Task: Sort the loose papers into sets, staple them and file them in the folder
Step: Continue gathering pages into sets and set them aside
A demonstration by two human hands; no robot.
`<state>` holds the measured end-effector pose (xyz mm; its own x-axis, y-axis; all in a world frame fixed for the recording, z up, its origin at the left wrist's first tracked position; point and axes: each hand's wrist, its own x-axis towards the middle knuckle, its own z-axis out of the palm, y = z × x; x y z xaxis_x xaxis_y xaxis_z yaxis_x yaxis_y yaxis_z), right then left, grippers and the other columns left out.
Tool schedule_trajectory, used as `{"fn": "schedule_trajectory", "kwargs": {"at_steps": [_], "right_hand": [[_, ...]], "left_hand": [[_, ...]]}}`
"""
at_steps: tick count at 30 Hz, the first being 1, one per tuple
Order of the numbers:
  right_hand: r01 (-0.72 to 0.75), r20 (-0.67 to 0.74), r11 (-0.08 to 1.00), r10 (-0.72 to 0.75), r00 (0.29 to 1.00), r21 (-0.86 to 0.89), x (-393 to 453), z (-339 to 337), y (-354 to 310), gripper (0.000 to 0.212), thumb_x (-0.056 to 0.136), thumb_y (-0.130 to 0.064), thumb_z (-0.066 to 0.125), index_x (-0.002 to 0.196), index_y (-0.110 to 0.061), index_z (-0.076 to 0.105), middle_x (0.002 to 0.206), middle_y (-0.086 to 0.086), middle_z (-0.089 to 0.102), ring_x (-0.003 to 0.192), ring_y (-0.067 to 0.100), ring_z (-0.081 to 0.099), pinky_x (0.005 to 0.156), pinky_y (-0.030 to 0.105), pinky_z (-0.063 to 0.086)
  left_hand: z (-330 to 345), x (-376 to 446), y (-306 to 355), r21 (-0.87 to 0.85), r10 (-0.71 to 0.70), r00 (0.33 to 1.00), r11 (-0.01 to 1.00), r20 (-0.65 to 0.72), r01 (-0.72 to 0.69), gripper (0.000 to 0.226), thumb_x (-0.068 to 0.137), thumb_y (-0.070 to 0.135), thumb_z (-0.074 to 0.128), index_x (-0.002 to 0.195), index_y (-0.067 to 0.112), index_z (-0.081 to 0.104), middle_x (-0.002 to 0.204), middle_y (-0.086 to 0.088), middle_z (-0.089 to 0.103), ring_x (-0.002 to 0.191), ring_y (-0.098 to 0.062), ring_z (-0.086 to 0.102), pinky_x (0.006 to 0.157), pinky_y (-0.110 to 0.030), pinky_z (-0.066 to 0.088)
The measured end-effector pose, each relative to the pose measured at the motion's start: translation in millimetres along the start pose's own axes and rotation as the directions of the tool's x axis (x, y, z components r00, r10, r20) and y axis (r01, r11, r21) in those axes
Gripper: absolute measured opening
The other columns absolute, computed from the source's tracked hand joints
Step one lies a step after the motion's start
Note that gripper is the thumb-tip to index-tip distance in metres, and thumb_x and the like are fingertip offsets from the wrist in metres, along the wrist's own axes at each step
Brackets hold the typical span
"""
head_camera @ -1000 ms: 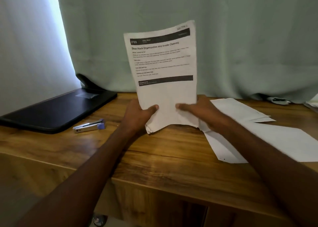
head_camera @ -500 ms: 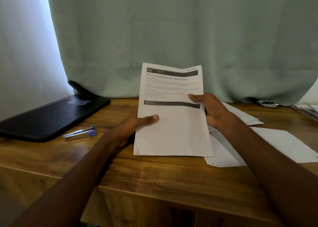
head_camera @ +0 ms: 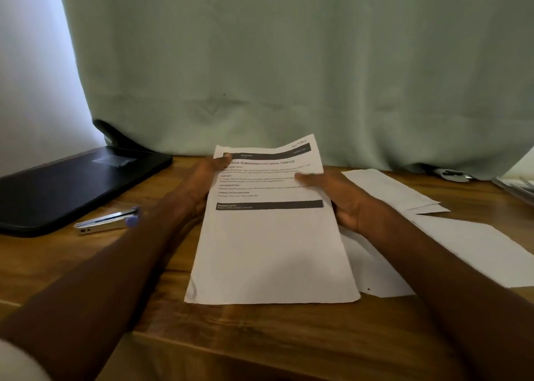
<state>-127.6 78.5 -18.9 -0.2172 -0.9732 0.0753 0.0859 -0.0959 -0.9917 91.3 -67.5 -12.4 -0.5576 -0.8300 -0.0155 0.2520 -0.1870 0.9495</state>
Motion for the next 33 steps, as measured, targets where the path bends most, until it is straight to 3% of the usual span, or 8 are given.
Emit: {"fn": "schedule_trajectory", "kwargs": {"at_steps": [4,12,15,17,19,23,26,33], "right_hand": [[-0.018,-0.187,0.999,0.024,0.982,0.037,7.2,-6.0,0.9,0.031,0.099,-0.013,0.064,0.13,-0.006,0.066,0.122,0.018,0.072,0.109,0.038,0.071,0.097,0.054,0.056],[-0.043,-0.166,0.999,0.047,0.985,0.029,3.9,-12.3,3.8,0.034,0.099,-0.007,0.061,0.133,-0.005,0.063,0.123,0.017,0.072,0.111,0.04,0.07,0.101,0.058,0.052],[-0.038,-0.154,0.999,0.044,0.987,0.038,1.8,-10.3,2.9,0.036,0.1,-0.008,0.06,0.136,-0.004,0.061,0.125,0.018,0.071,0.113,0.041,0.068,0.103,0.059,0.051],[-0.055,-0.133,0.998,0.059,0.989,0.036,-0.2,-9.5,2.6,0.037,0.101,-0.008,0.059,0.137,-0.005,0.06,0.127,0.018,0.07,0.115,0.041,0.068,0.104,0.06,0.05],[-0.068,-0.135,0.997,0.071,0.988,0.026,-1.7,-8.1,1.1,0.036,0.1,-0.008,0.06,0.136,-0.006,0.061,0.126,0.017,0.07,0.114,0.041,0.068,0.104,0.06,0.05],[-0.064,-0.161,0.998,0.067,0.985,0.026,-3.6,-7.3,-0.2,0.037,0.1,-0.007,0.061,0.136,-0.006,0.061,0.126,0.018,0.07,0.114,0.041,0.068,0.104,0.06,0.05],[-0.039,-0.166,0.998,0.048,0.985,0.057,-5.0,-8.0,0.1,0.036,0.1,-0.006,0.06,0.136,-0.006,0.062,0.125,0.017,0.071,0.114,0.04,0.069,0.102,0.058,0.052],[-0.032,-0.171,0.997,0.043,0.984,0.065,-4.1,-7.0,-0.2,0.034,0.099,-0.006,0.061,0.133,-0.007,0.064,0.121,0.017,0.073,0.11,0.039,0.071,0.091,0.054,0.058]], "left_hand": [[3.2,9.2,-23.1,0.039,-0.035,0.998,0.999,0.047,0.033,0.036,0.104,0.024,0.057,0.133,0.003,0.061,0.125,-0.021,0.071,0.115,-0.04,0.069,0.095,-0.054,0.057],[-6.5,18.0,-22.6,-0.054,0.05,0.992,0.997,-0.115,-0.056,0.039,0.096,0.024,0.066,0.13,0.006,0.065,0.123,-0.02,0.072,0.116,-0.041,0.069,0.103,-0.063,0.05],[-4.8,13.2,-21.1,-0.118,0.054,0.984,0.99,-0.169,-0.075,0.034,0.095,0.021,0.07,0.125,0.007,0.069,0.118,-0.018,0.075,0.111,-0.038,0.072,0.093,-0.056,0.059],[-6.4,13.3,-19.0,-0.124,0.073,0.966,0.987,-0.248,-0.107,0.021,0.094,0.012,0.07,0.115,0.009,0.072,0.103,-0.016,0.078,0.088,-0.031,0.078,0.07,-0.044,0.064],[-9.2,15.9,-17.2,-0.102,0.084,0.956,0.988,-0.28,-0.117,0.018,0.094,0.006,0.067,0.11,0.012,0.073,0.096,-0.014,0.079,0.073,-0.024,0.078,0.061,-0.036,0.062],[-9.0,14.9,-17.8,-0.127,0.071,0.977,0.987,-0.199,-0.097,0.017,0.096,0.013,0.068,0.113,0.009,0.069,0.098,-0.012,0.077,0.081,-0.024,0.076,0.077,-0.043,0.065],[-2.7,10.1,-20.0,-0.088,0.005,0.995,0.996,-0.102,-0.014,0.026,0.099,0.029,0.067,0.112,0.006,0.07,0.094,-0.01,0.078,0.081,-0.025,0.077,0.064,-0.038,0.063],[-3.0,7.7,-16.7,-0.134,-0.005,0.987,0.991,-0.161,-0.017,0.031,0.096,0.016,0.07,0.123,0.002,0.067,0.11,-0.014,0.076,0.089,-0.027,0.076,0.07,-0.043,0.063]]}}
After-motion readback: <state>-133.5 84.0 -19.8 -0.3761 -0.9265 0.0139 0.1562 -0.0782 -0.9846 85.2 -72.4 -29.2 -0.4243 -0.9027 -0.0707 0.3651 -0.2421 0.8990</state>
